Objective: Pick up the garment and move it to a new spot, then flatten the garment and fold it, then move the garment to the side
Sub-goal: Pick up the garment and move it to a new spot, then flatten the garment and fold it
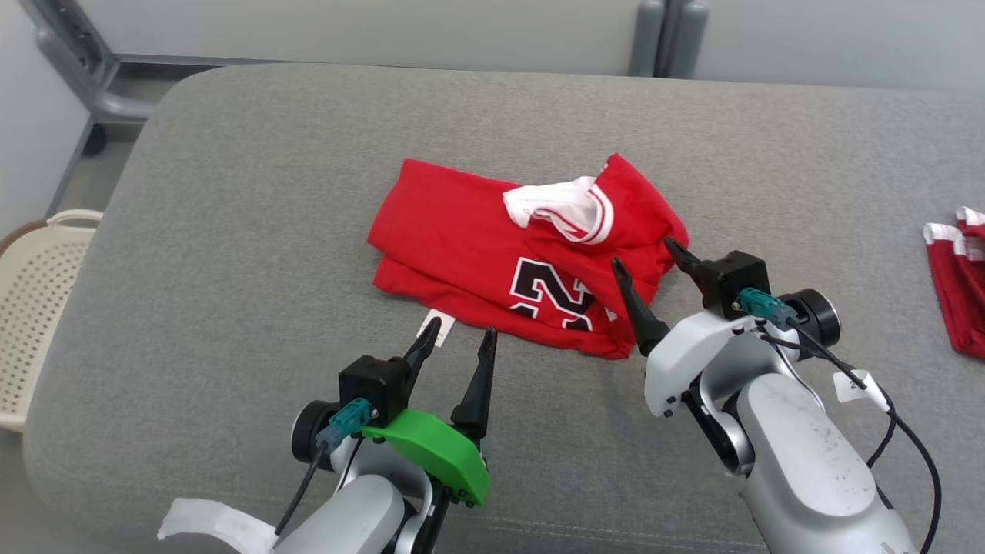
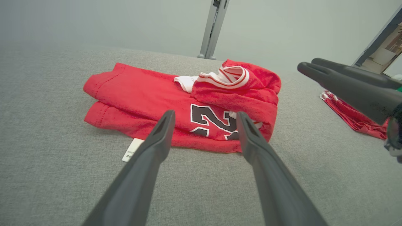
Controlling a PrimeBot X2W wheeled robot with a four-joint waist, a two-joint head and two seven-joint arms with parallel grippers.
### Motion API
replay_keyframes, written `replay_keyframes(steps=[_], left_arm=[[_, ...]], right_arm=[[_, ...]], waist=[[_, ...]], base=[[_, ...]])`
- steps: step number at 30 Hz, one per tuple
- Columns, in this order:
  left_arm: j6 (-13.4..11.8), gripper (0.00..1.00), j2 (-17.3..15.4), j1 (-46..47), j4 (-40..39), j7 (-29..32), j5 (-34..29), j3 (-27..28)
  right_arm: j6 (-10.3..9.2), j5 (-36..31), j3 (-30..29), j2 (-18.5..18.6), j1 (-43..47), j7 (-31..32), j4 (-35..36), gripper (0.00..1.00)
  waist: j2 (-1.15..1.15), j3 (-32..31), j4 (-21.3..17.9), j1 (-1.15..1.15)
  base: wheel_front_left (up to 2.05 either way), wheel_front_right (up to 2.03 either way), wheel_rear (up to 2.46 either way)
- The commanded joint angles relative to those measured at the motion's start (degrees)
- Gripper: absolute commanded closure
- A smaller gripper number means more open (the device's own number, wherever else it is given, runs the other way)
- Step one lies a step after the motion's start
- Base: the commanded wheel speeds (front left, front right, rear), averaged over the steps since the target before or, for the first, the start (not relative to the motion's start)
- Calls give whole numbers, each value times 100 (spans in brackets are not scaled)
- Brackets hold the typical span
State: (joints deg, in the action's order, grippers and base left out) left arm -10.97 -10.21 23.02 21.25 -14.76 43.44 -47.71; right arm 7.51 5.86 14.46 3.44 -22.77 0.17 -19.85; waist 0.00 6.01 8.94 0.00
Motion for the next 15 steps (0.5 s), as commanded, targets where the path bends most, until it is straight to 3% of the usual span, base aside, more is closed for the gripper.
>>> replay_keyframes(steps=[1, 7, 15], left_arm=[[-63, 0, -57, -92, -87, -9, -20, 15], [-308, 0, -255, -240, -609, 13, -69, 95], [-610, 0, -509, -459, -1138, -11, -64, 357]], right_arm=[[-5, -41, 15, 36, -102, -9, -145, 0], [-5, -206, -43, 62, -486, -104, -1201, 0], [-5, -737, -403, 98, -904, -169, -2310, 0]], waist=[[0, -93, 651, 0], [0, -98, 1150, 0], [0, -64, 1426, 0]], base=[[0, 0, 0], [0, 0, 0], [0, 0, 0]])
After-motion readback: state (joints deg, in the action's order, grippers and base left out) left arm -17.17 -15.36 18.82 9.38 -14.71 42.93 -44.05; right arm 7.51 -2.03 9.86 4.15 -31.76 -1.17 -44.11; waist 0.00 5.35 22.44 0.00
